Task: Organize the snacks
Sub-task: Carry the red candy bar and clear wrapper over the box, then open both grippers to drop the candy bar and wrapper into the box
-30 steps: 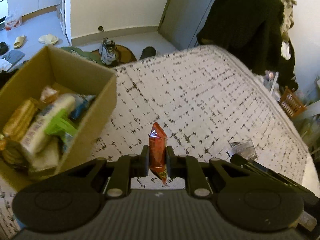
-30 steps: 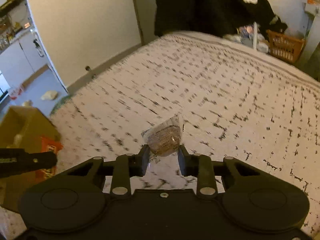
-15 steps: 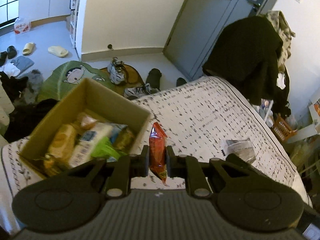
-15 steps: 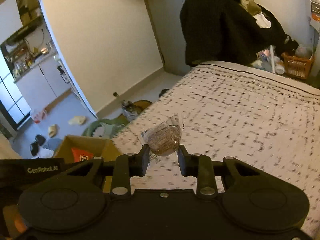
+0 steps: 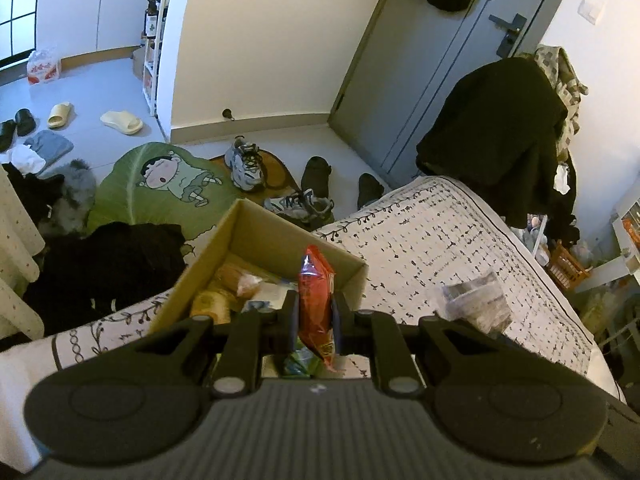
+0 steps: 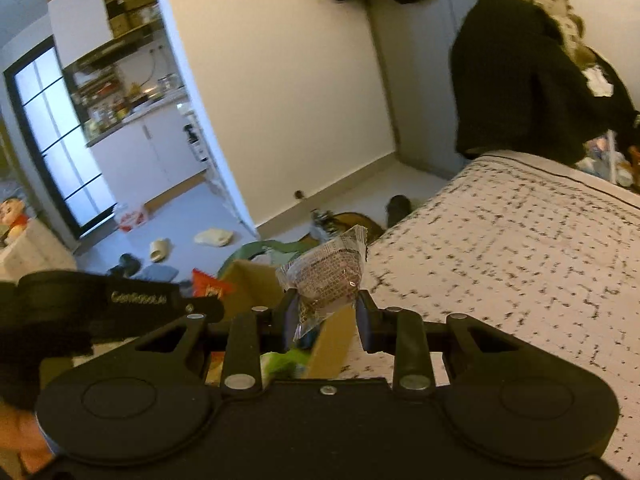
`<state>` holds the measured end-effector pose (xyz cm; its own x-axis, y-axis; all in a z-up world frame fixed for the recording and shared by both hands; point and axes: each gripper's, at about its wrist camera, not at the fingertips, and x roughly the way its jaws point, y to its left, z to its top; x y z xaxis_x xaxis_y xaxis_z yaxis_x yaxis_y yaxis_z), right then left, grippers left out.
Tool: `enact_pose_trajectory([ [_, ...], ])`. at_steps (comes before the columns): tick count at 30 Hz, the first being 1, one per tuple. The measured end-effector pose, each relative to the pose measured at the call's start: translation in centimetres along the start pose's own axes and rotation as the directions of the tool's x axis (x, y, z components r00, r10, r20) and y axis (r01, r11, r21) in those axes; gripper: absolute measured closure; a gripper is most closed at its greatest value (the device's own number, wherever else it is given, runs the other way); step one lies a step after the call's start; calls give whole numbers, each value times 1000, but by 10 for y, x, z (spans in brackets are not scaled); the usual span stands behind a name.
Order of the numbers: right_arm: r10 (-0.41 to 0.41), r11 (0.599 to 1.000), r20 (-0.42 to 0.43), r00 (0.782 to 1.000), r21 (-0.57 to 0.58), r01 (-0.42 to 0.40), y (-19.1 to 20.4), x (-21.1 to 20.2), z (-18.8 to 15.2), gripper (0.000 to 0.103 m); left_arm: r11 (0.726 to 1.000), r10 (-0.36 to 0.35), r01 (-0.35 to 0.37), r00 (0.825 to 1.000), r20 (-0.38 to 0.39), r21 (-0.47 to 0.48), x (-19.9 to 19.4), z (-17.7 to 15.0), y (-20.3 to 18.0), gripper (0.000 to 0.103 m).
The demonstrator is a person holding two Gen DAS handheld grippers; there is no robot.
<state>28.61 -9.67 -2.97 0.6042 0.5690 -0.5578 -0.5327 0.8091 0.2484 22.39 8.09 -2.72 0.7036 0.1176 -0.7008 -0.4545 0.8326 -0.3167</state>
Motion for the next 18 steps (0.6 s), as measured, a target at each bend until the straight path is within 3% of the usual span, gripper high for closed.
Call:
enact_pose_trajectory([
  [8,81,996,-65,995,-30,-83,26,6,-10,73,998,-23,22,1000,5,58,-13,5,11,88],
  [14,86,993,-127,988,-72,-95,45,18,-20,72,999,-16,16,1000,-4,46,-11,5,24,88],
  [16,80,992,-138,987,-88,-92,49,19,-22,65,999,-16,16,1000,-12,39,-10,5,30,88],
  [18,74,992,-140,987,-96,-88,50,17,-21,38,999,-20,21,999,-25,30,-9,6,34,88],
])
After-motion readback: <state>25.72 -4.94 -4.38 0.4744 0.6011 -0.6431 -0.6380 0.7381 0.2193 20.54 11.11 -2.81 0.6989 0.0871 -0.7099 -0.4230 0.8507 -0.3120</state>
